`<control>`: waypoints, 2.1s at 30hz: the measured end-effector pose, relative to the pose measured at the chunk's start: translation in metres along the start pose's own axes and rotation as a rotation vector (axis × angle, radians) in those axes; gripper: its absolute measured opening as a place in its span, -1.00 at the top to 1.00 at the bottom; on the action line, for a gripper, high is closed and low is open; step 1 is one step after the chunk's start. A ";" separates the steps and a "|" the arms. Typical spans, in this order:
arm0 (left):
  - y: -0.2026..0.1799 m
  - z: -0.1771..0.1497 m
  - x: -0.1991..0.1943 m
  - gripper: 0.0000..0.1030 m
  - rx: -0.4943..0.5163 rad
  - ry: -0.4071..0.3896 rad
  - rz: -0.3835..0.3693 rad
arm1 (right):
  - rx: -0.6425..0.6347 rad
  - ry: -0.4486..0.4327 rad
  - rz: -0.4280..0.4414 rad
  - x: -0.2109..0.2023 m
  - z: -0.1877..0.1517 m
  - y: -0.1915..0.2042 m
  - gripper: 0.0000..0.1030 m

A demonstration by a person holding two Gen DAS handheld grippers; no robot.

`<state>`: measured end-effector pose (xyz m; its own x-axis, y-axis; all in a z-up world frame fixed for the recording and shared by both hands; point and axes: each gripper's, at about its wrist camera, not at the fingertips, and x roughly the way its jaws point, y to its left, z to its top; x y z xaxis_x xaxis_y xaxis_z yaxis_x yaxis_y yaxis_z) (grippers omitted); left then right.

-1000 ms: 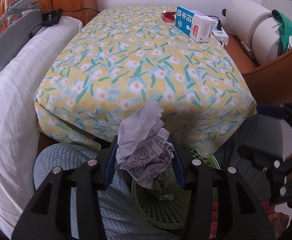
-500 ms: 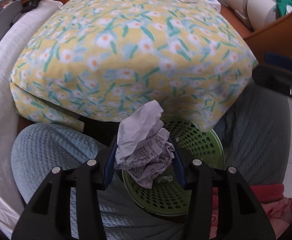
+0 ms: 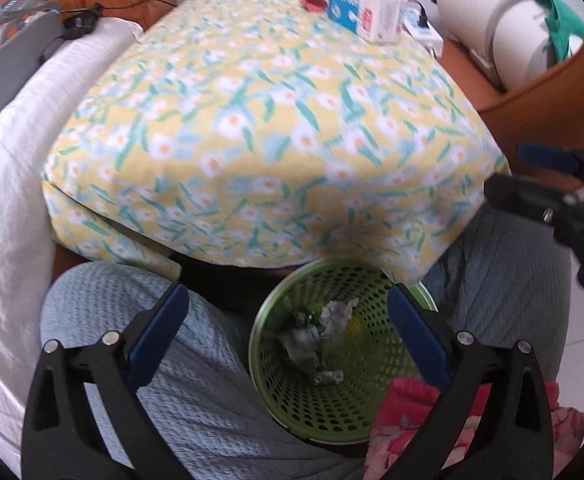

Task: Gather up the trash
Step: 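Release the grey newspaper into the basket with the left tool, then grasp the blue-and-white milk carton with the right tool, then grasp the red-and-silver wrapper with the left tool while the right holds the carton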

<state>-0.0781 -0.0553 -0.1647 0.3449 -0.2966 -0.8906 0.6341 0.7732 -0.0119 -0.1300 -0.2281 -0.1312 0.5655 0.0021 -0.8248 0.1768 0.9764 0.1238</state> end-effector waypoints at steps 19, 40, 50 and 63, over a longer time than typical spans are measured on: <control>0.044 0.126 -0.026 -0.85 -0.071 -0.196 0.109 | -0.037 -0.130 -0.143 0.022 0.122 -0.006 -0.86; 0.042 0.240 0.043 -0.85 -0.127 -0.176 0.079 | 0.101 -0.045 -0.092 0.094 0.197 -0.072 0.13; 0.018 0.298 0.075 -0.85 -0.113 -0.139 -0.003 | 0.181 -0.149 -0.131 0.064 0.178 -0.083 0.19; -0.035 0.348 0.138 -0.51 -0.087 -0.090 0.011 | 0.287 -0.227 -0.151 0.047 0.166 -0.109 0.19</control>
<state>0.1879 -0.3187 -0.1287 0.4147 -0.3338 -0.8465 0.5690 0.8211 -0.0450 0.0103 -0.3704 -0.0919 0.6741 -0.2157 -0.7065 0.4712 0.8621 0.1863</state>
